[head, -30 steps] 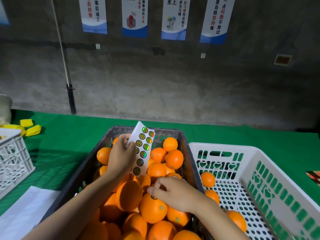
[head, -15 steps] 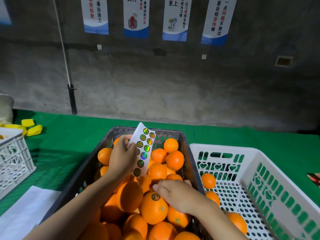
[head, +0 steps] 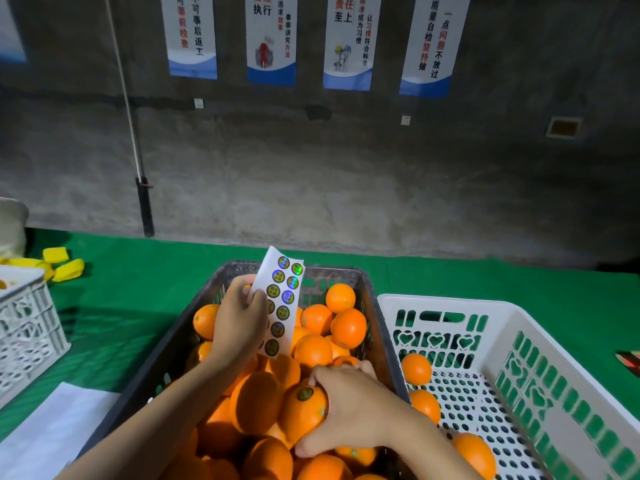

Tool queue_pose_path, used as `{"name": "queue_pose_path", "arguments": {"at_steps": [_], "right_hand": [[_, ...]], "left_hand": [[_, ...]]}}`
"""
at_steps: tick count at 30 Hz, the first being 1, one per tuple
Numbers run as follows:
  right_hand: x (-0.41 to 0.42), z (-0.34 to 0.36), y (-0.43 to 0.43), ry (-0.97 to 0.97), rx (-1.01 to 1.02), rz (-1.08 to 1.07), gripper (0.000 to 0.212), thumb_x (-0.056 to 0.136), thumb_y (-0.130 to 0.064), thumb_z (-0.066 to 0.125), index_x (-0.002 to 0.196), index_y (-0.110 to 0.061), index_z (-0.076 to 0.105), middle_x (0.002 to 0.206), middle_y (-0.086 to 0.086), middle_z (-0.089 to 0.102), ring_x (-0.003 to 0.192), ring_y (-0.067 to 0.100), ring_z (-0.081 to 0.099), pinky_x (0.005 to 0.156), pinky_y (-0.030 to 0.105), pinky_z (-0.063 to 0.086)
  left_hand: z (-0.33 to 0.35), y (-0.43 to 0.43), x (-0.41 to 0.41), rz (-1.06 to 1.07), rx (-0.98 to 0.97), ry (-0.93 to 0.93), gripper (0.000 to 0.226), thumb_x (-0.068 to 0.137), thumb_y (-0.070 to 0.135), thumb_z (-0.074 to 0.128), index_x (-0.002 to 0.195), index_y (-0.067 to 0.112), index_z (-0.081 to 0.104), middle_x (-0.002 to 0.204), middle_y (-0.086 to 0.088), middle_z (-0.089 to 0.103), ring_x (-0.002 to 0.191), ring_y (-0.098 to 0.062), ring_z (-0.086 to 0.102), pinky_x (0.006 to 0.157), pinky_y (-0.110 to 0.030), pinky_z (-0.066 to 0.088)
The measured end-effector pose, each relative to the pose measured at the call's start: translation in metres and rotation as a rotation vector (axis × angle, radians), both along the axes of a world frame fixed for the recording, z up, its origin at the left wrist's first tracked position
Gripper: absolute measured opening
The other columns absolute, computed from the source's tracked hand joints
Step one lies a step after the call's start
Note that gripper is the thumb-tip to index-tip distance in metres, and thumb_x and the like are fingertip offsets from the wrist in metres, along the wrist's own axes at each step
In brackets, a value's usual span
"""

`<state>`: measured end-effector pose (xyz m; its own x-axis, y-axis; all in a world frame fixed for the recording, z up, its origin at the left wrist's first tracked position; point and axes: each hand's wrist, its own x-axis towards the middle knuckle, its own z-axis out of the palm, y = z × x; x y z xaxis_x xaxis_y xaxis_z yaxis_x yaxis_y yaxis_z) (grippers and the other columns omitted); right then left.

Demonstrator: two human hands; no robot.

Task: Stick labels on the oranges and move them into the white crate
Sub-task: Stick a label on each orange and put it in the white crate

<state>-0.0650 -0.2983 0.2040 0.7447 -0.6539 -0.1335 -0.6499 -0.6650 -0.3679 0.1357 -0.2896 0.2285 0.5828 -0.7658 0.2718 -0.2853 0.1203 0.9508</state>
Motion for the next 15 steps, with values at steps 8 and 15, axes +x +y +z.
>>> {"name": "queue_pose_path", "arguments": {"at_steps": [8, 15], "right_hand": [[-0.025, 0.008, -0.039, -0.528, -0.264, -0.423, 0.072, 0.068, -0.072, 0.069, 0.13, -0.05, 0.042, 0.115, -0.016, 0.048, 0.11, 0.012, 0.044, 0.099, 0.038, 0.03], [-0.081, -0.004, -0.08, -0.277, -0.333, -0.919, 0.076, 0.085, -0.05, 0.073, 0.145, -0.021, 0.037, 0.13, 0.01, 0.05, 0.118, 0.032, 0.051, 0.095, 0.048, 0.047]], "left_hand": [[0.001, -0.001, 0.001, -0.017, -0.06, 0.065, 0.014, 0.1, 0.019, 0.044, 0.104, 0.012, 0.056, 0.084, -0.003, 0.072, 0.067, -0.013, 0.072, 0.046, -0.024, 0.052], [0.0, 0.002, -0.001, -0.13, -0.029, 0.024, 0.027, 0.102, 0.02, 0.043, 0.084, 0.015, 0.063, 0.072, 0.0, 0.075, 0.06, -0.019, 0.073, 0.043, -0.025, 0.053]]}}
